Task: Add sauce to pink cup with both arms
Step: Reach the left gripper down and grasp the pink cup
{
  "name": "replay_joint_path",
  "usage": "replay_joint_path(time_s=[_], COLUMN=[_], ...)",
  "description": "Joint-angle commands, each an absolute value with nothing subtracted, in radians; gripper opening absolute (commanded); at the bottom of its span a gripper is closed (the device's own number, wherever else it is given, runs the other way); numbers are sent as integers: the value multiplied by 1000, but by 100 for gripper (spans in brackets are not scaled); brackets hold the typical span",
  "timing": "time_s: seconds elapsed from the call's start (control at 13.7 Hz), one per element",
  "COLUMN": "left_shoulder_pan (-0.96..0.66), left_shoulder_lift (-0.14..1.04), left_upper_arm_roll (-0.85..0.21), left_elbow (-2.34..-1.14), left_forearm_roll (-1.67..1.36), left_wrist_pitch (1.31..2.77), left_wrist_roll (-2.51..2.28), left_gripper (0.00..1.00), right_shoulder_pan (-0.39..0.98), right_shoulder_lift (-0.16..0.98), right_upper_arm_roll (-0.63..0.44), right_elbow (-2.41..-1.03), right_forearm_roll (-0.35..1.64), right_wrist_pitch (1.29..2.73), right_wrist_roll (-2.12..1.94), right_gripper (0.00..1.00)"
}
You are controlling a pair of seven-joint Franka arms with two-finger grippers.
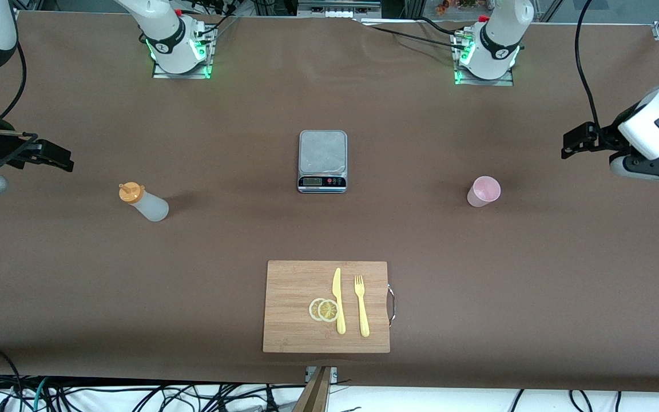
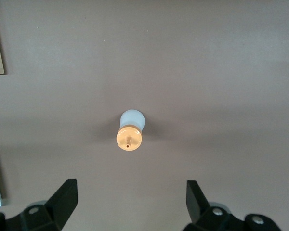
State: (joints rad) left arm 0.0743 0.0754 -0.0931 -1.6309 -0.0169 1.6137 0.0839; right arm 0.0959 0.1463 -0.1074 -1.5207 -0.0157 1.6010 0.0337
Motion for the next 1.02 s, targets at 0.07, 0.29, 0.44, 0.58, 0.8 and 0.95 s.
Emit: replay_joint_path(time_s=[0.07, 0.29, 0.44, 0.58, 0.8, 0.95], left_shoulder_pan=[100, 100, 97, 89, 87, 83], left_shoulder_lift=[84, 86, 90, 95, 139, 162], left_upper_arm_roll=[-95, -95, -98, -100, -104, -106], left_elbow=[-1794, -1942, -1966, -2029, -2173, -2238], left_forearm_roll=[9, 8, 0, -6, -24, -81], left_wrist_pitch=[1783, 1908, 1910, 1962, 2176, 2272], left_wrist_roll=[74, 83, 87, 74, 66, 49], left_gripper=[100, 100, 100, 100, 100, 100], right_shoulder_pan=[91, 90, 95, 92, 91, 87], right_shoulder_lift=[149, 155, 167, 167, 167, 170], right_upper_arm_roll=[-109, -107, -107, -107, -107, -107], right_elbow=[-1503, -1503, -1502, -1502, -1503, -1503], right_forearm_roll=[-11, -11, -12, -11, -14, -21], right_wrist_pitch=[1597, 1605, 1614, 1615, 1614, 1614], right_wrist_roll=[29, 28, 26, 26, 25, 23], right_gripper=[100, 100, 100, 100, 100, 100])
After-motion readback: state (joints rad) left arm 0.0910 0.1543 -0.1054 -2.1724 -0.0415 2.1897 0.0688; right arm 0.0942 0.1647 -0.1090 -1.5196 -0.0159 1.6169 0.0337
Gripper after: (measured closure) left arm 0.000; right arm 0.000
